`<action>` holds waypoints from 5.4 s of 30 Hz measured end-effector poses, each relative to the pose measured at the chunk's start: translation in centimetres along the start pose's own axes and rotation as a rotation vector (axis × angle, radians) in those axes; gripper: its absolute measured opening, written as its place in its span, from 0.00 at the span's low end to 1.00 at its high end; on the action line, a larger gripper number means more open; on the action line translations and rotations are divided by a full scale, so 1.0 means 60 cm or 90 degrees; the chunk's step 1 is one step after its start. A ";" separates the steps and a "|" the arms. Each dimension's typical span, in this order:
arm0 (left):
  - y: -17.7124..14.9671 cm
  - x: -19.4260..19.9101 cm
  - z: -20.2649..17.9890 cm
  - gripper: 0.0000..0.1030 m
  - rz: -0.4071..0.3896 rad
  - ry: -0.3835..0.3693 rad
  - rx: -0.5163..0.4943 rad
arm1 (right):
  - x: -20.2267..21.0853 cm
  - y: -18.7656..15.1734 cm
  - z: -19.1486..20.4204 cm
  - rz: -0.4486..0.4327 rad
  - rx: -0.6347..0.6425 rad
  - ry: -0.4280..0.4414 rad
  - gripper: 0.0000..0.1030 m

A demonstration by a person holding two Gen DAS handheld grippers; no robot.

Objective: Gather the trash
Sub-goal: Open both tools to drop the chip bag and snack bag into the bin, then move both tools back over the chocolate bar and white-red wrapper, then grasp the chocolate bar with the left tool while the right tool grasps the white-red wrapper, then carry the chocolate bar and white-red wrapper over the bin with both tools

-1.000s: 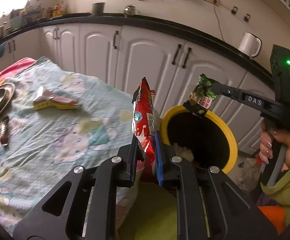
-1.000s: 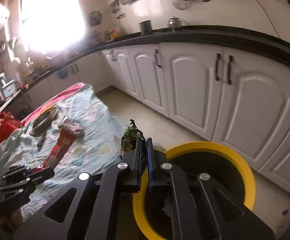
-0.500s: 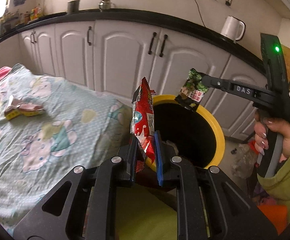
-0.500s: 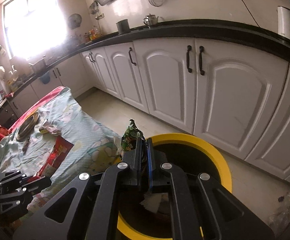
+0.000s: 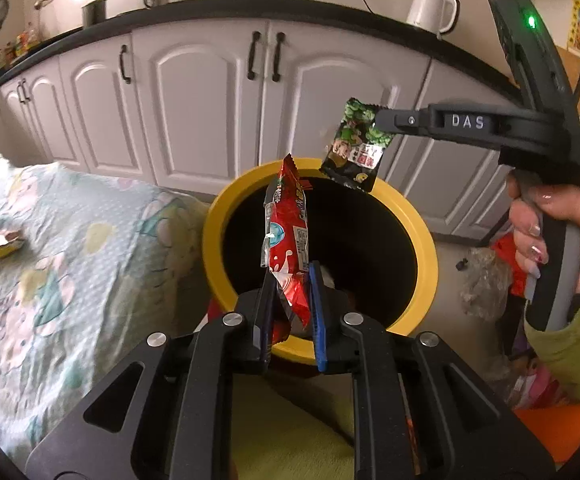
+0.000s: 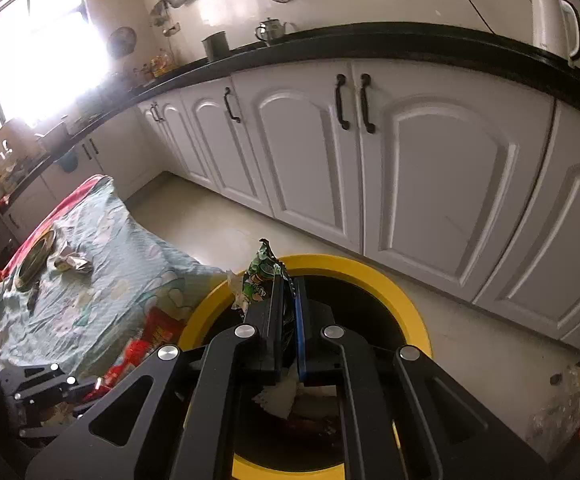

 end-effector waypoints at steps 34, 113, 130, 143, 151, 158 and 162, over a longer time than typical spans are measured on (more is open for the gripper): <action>0.032 0.096 0.153 0.89 -0.112 0.141 0.159 | 0.009 0.016 0.085 -0.042 0.008 0.052 0.60; -0.132 0.254 0.541 0.10 -0.092 0.398 0.415 | -0.248 -0.118 0.553 0.161 0.316 0.321 0.32; -0.065 0.199 0.383 0.10 -0.090 0.274 0.313 | -0.130 -0.080 0.374 0.121 0.210 0.280 0.31; -0.008 0.163 0.273 0.10 -0.106 0.204 0.235 | -0.082 -0.041 0.239 0.063 0.123 0.195 0.31; 0.016 0.133 0.210 0.10 -0.105 0.161 0.186 | -0.062 -0.027 0.166 0.032 0.074 0.141 0.31; 0.028 0.105 0.157 0.10 -0.101 0.121 0.147 | -0.045 -0.031 0.099 0.021 0.029 0.095 0.31; 0.031 0.092 0.122 0.10 -0.096 0.099 0.119 | -0.041 -0.035 0.077 0.022 0.013 0.081 0.31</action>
Point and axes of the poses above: each gripper's, at about its wrist camera, not at the fingertips, and x roughly against the way its jaws point, z to its left, y to its top, the point moved 2 cm from there along -x, roughly the way its jaws point, and after that the axes turned 12 degrees about -z, right-handed, at the moved point
